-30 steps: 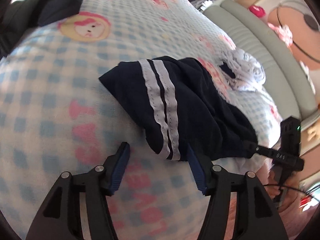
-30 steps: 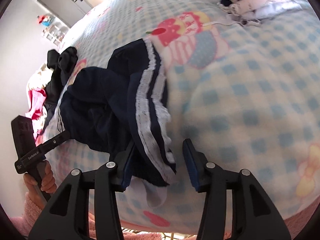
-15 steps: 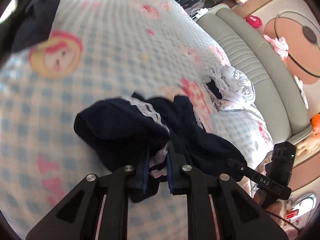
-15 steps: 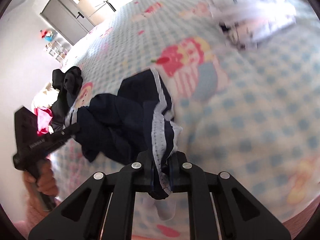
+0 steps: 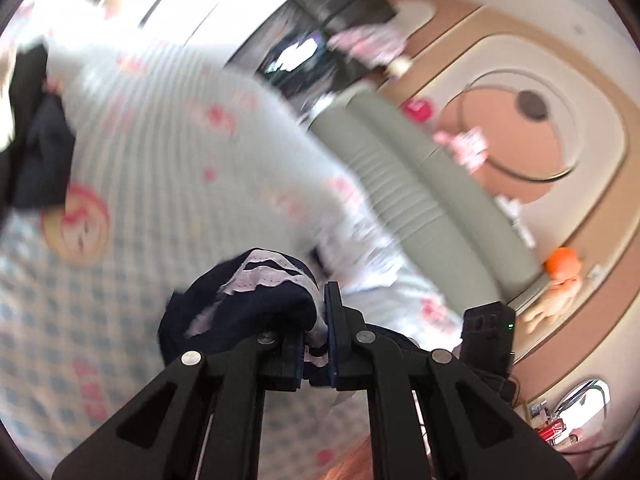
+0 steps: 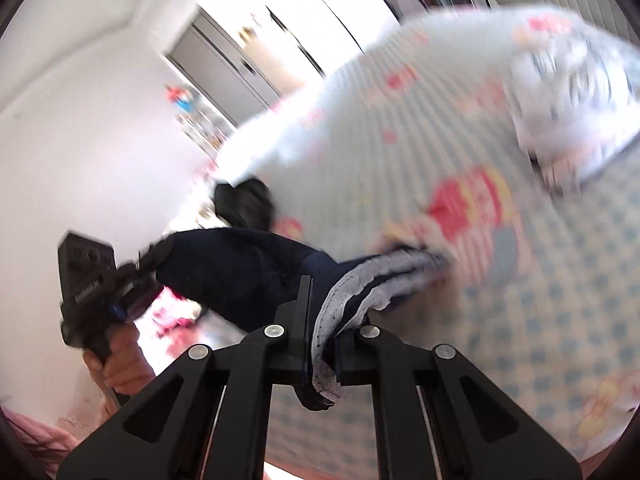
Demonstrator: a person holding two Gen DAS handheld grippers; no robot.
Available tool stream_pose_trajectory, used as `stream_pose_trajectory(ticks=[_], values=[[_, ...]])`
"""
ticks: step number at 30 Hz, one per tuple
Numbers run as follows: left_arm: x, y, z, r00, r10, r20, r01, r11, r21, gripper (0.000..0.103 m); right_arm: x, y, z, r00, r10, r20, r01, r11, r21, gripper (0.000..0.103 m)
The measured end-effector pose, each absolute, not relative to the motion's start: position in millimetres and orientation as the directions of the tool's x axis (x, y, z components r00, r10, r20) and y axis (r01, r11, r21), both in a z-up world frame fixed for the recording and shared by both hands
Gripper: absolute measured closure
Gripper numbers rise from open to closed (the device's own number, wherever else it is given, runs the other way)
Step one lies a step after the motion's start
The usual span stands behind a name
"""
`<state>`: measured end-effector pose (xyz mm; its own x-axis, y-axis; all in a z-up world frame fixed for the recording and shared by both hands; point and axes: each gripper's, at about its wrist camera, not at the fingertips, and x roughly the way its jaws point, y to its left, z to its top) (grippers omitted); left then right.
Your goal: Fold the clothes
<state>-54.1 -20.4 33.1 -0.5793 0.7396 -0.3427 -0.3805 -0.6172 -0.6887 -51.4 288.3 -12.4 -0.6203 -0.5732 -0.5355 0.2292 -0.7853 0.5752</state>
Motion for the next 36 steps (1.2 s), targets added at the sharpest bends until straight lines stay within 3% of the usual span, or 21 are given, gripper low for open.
stream_pose_trajectory(ticks=[2, 4, 7, 9, 13, 15, 17, 20, 24, 27, 28, 29, 31, 33, 36], values=[[-46, -26, 37, -0.596, 0.713, -0.369, -0.369, -0.651, -0.664, 0.094, -49, 287, -5, -0.638, -0.588, -0.497, 0.237, -0.764, 0.600, 0.096], [-54, -22, 22, -0.593, 0.670, -0.448, -0.344, -0.713, -0.611, 0.095, -67, 283, -25, -0.603, -0.557, -0.571, 0.183, -0.794, 0.580, 0.096], [-113, -12, -17, -0.517, 0.538, -0.666, -0.228, -0.837, -0.498, 0.095, -120, 273, -65, -0.502, -0.523, -0.688, 0.098, -0.825, 0.556, 0.096], [-134, -9, 8, -0.531, 0.554, -0.641, -0.253, -0.826, -0.504, 0.096, -136, 271, -50, -0.524, -0.507, -0.684, 0.114, -0.838, 0.534, 0.096], [-109, -11, 122, -0.693, 0.604, -0.394, -0.438, -0.786, -0.437, 0.096, -117, 261, 68, -0.722, -0.536, -0.438, 0.330, -0.822, 0.464, 0.096], [-95, -18, 148, -0.717, 0.612, -0.335, -0.459, -0.775, -0.435, 0.096, -106, 263, 98, -0.761, -0.535, -0.365, 0.359, -0.818, 0.450, 0.096], [-82, -26, 159, -0.732, 0.610, -0.305, -0.460, -0.771, -0.440, 0.096, -98, 264, 104, -0.769, -0.532, -0.355, 0.359, -0.818, 0.449, 0.096], [-65, -40, 109, -0.719, 0.581, -0.382, -0.380, -0.788, -0.484, 0.096, -90, 258, 60, -0.742, -0.459, -0.488, 0.270, -0.872, 0.408, 0.096], [-60, -63, -41, -0.540, 0.589, -0.601, -0.109, -0.757, -0.644, 0.096, -85, 261, -75, -0.548, -0.467, -0.694, 0.104, -0.862, 0.497, 0.096], [-54, -67, -155, -0.313, 0.543, -0.779, 0.087, -0.800, -0.593, 0.093, -83, 265, -179, -0.359, -0.470, -0.806, -0.064, -0.849, 0.524, 0.091], [-49, -66, -174, -0.280, 0.527, -0.802, 0.105, -0.814, -0.571, 0.092, -81, 266, -204, -0.313, -0.462, -0.830, -0.108, -0.851, 0.514, 0.091], [-44, -68, -175, -0.296, 0.538, -0.789, 0.104, -0.803, -0.587, 0.092, -77, 270, -208, -0.327, -0.485, -0.811, -0.129, -0.827, 0.547, 0.091], [-34, -73, -170, -0.353, 0.573, -0.740, 0.092, -0.765, -0.637, 0.081, -72, 278, -208, -0.361, -0.512, -0.779, -0.156, -0.791, 0.592, 0.087], [-29, -77, -164, -0.391, 0.592, -0.705, 0.061, -0.747, -0.661, 0.051, -69, 278, -198, -0.383, -0.492, -0.782, -0.136, -0.807, 0.574, 0.075], [-31, -73, -155, -0.404, 0.570, -0.716, 0.014, -0.778, -0.628, 0.050, -62, 273, -183, -0.399, -0.462, -0.792, -0.093, -0.839, 0.537, 0.060]])
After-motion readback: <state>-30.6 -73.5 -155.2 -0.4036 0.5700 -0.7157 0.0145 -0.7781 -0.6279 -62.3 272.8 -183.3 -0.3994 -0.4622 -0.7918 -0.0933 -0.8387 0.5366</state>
